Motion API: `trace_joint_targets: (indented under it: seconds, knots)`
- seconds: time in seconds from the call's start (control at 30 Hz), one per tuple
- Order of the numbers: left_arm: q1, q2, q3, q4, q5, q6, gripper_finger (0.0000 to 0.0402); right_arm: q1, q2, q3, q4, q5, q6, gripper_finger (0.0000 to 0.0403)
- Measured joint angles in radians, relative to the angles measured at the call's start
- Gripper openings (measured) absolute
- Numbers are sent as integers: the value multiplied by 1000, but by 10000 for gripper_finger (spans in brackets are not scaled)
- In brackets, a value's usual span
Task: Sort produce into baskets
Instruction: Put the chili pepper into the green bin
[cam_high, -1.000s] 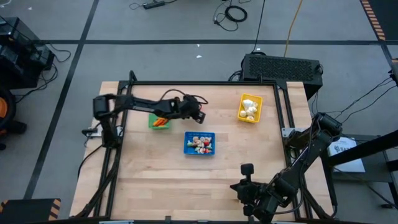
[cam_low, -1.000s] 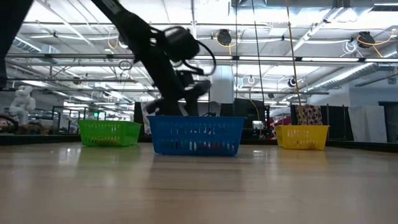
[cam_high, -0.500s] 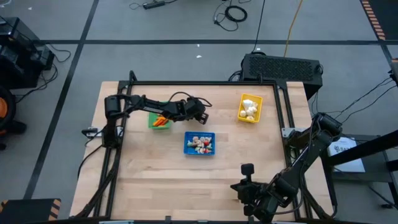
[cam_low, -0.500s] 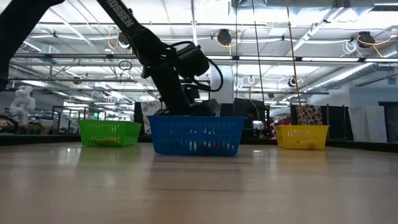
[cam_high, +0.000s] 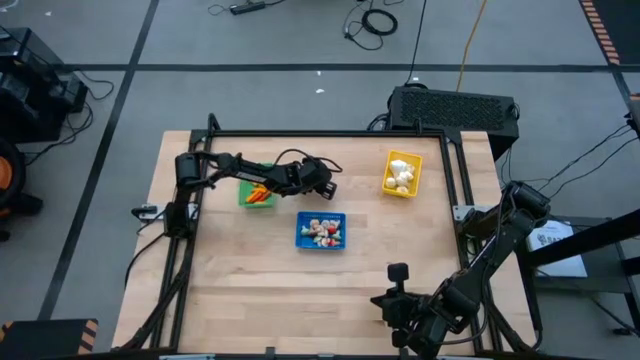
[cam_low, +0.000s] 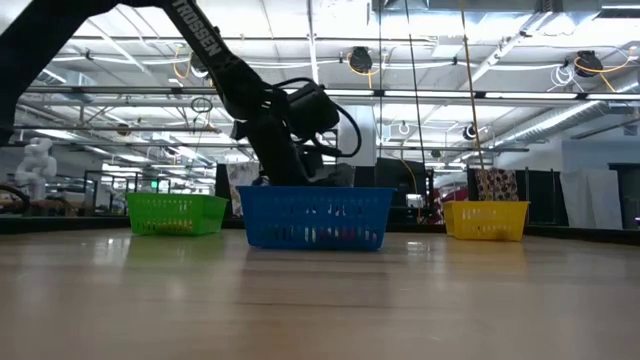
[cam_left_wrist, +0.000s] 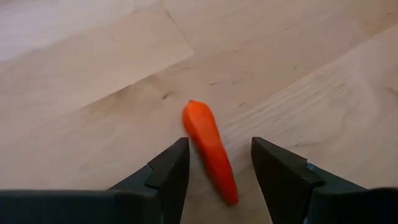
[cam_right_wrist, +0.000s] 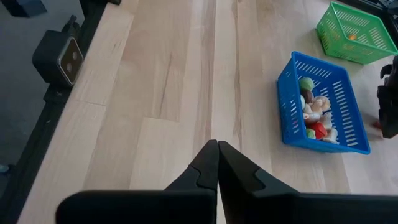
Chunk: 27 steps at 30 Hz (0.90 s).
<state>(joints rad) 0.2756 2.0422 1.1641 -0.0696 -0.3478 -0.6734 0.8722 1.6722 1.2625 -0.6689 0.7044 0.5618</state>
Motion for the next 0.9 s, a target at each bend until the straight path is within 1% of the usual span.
trace_joint_targets:
  seconds: [0.13,0.23,0.33,0.5,0.6,0.73,0.9]
  knots:
    - [0,9,2,1,-1,12,180,0,0,0,0,-2,0,0]
    - [0,9,2,-2,2,29,165,0,0,0,-1,-2,-1,0]
    - [1,4,1,-12,9,28,134,0,0,0,-1,-2,-1,0]
    - [2,-6,-1,-24,24,34,70,0,0,0,-1,-2,1,0]
    - [1,-25,-3,-32,42,82,43,0,0,0,0,-3,2,0]
    - [-3,-105,-6,-87,66,116,33,0,0,0,5,-3,2,0]
    - [0,-277,-5,-233,37,185,36,0,0,0,8,-3,2,0]
